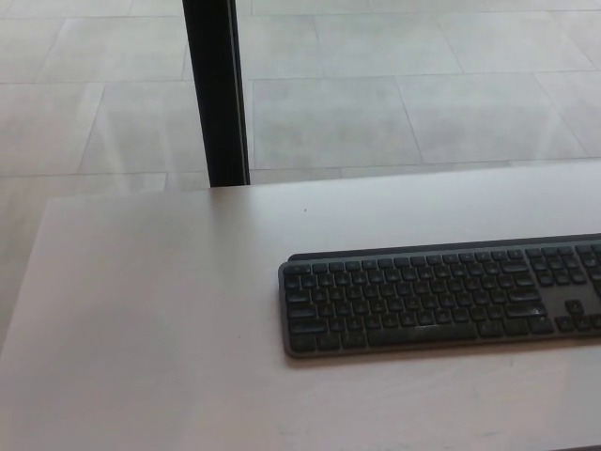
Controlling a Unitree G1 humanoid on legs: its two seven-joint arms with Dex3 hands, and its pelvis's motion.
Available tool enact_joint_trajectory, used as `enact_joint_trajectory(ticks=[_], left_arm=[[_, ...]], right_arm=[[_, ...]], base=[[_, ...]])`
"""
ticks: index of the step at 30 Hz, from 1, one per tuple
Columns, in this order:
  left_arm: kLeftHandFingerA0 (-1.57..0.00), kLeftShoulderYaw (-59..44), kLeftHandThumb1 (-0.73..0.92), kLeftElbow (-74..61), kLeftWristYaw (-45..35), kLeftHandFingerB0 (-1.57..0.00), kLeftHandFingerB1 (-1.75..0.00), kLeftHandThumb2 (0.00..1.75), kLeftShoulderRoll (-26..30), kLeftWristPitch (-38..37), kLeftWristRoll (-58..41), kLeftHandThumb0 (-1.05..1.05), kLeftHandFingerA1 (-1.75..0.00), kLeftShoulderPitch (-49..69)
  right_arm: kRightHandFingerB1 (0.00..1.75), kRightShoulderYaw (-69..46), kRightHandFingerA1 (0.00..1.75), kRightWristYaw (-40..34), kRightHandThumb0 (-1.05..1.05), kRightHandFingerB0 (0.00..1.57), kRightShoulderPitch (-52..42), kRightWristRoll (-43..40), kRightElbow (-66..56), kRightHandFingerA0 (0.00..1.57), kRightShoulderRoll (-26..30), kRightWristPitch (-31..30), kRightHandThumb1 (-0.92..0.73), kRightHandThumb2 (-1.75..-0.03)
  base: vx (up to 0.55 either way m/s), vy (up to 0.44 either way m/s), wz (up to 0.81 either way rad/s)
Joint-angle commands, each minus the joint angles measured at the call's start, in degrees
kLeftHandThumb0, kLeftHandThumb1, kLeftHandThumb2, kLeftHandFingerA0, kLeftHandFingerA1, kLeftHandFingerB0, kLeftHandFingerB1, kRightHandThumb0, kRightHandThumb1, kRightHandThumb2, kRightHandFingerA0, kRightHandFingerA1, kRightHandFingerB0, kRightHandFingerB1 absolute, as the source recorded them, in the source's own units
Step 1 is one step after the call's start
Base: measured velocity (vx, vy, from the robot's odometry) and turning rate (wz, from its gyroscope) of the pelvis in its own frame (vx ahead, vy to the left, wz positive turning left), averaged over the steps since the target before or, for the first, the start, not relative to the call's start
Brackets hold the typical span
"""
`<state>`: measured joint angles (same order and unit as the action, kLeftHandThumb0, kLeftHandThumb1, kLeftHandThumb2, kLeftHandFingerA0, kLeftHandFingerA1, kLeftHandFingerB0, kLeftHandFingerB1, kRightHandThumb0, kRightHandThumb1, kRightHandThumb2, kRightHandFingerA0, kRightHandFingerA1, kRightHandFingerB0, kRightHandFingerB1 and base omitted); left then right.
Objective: The robot uses its right fingers to click on the space key of the black keyboard placed on the center of the white desk.
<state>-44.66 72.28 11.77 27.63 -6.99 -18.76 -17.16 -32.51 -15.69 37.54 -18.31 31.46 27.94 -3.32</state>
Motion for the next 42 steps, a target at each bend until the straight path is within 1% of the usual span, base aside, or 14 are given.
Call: enact_joint_trajectory(ticks=[1,4,6,7,9,14,15,17,20,21,30,31,32,42], left_arm=[[-0.87,0.54,0.49,0.32,-0.28,-0.79,-0.60,0.54,1.52,-1.76,-1.18,-0.42,-0.93,0.74],[-0.81,0.68,0.37,0.43,-0.70,-0.70,-0.71,0.83,1.56,-1.95,-1.37,-0.41,-0.90,0.85],[-0.83,0.64,0.48,0.43,-0.81,-0.76,-0.60,0.54,1.53,-1.96,-1.54,-0.40,-0.89,0.79],[-0.82,0.66,0.37,0.35,-0.85,-0.69,-0.70,0.83,1.57,-1.74,-1.59,-0.41,-0.89,0.75],[-0.85,0.56,0.49,0.17,-0.72,-0.76,-0.59,0.54,1.56,-1.43,-1.80,-0.40,-0.90,0.67],[-0.83,0.57,0.48,0.27,-0.72,-0.77,-0.60,0.54,1.61,-1.53,-1.88,-0.40,-0.89,0.73],[-0.81,0.72,0.38,0.28,-0.91,-0.71,-0.70,0.83,1.61,-1.61,-1.76,-0.44,-0.89,0.81],[-0.83,0.51,0.46,0.07,-1.49,-0.75,-0.60,0.54,1.54,-1.70,-2.12,-0.44,-0.90,0.82],[-0.84,0.78,0.47,0.12,-1.55,-0.76,-0.60,0.54,1.73,-1.65,-1.89,-0.45,-0.91,0.77],[-0.80,0.96,0.37,0.24,-1.23,-0.71,-0.70,0.82,1.76,-1.51,-1.72,-0.47,-0.88,0.67],[-0.83,1.54,0.48,0.34,-1.41,-0.75,-0.59,0.55,1.82,-1.57,-1.31,-0.45,-0.90,0.64],[-0.81,0.93,0.38,0.22,-1.58,-0.69,-0.70,0.83,1.80,-1.32,-2.09,-0.45,-0.89,0.41],[-0.83,0.80,0.46,0.26,-1.43,-0.76,-0.60,0.54,1.85,-1.30,-2.21,-0.44,-0.89,0.30],[-0.84,1.11,0.48,0.08,-1.69,-0.75,-0.59,0.54,1.92,-1.72,-1.91,-0.44,-0.84,0.26]], right_arm=[[0.46,12.09,1.70,10.24,-0.05,0.64,-2.66,4.94,-7.52,0.91,-0.24,-2.95,-0.55,-0.58],[0.43,17.36,1.75,14.54,0.03,0.63,-2.69,6.87,-5.28,0.83,-0.09,1.25,-0.60,-0.56],[0.40,21.06,1.74,16.55,0.01,0.66,-2.43,9.10,-3.95,0.79,0.24,3.08,-0.59,-0.53],[0.42,23.12,1.73,18.25,-0.01,0.67,-2.47,9.96,-3.86,0.83,0.34,3.88,-0.55,-0.57],[0.41,26.82,1.75,20.08,-0.04,0.71,-2.82,11.67,-4.53,0.79,0.75,5.15,-0.53,-0.57],[0.41,33.48,1.75,23.05,-0.08,0.70,-4.23,13.73,-8.00,0.78,1.37,4.93,-0.55,-0.59],[0.42,35.62,1.75,22.98,-0.10,0.70,-4.35,15.59,-8.31,0.79,1.41,5.62,-0.53,-0.62],[0.41,39.44,1.75,22.72,-0.06,0.70,-4.80,18.95,-8.68,0.77,1.75,7.95,-0.52,-0.61],[0.40,41.23,1.75,22.67,-0.04,0.69,-5.07,19.78,-9.31,0.74,2.05,7.92,-0.54,-0.60],[0.41,44.98,1.69,23.36,-0.08,0.64,-6.06,23.90,-10.91,0.74,3.68,9.06,-0.59,-0.57],[0.43,55.74,1.68,20.68,-0.14,0.63,-6.98,34.95,-9.32,0.83,5.27,17.32,-0.55,-0.67],[0.41,57.24,1.69,20.28,-0.17,0.62,-6.65,36.88,-9.48,0.83,5.56,16.49,-0.58,-0.65],[0.41,57.79,1.72,20.43,-0.16,0.63,-6.50,36.86,-9.24,0.82,5.19,16.38,-0.58,-0.67],[0.42,64.57,1.74,17.70,-0.16,0.67,-3.09,43.67,-3.43,0.86,4.85,19.06,-0.52,-0.73]], base=[[0.00,0.000,0.00],[0.00,0.000,0.00],[0.00,0.000,0.00],[0.00,0.000,0.00],[0.00,0.000,0.00],[0.00,0.000,0.00],[0.00,0.000,0.00],[0.00,0.000,0.00],[0.00,0.000,0.00],[0.00,0.000,0.00],[0.00,0.000,0.00],[0.00,0.000,0.00],[0.00,0.000,0.00],[0.00,0.000,0.00]])
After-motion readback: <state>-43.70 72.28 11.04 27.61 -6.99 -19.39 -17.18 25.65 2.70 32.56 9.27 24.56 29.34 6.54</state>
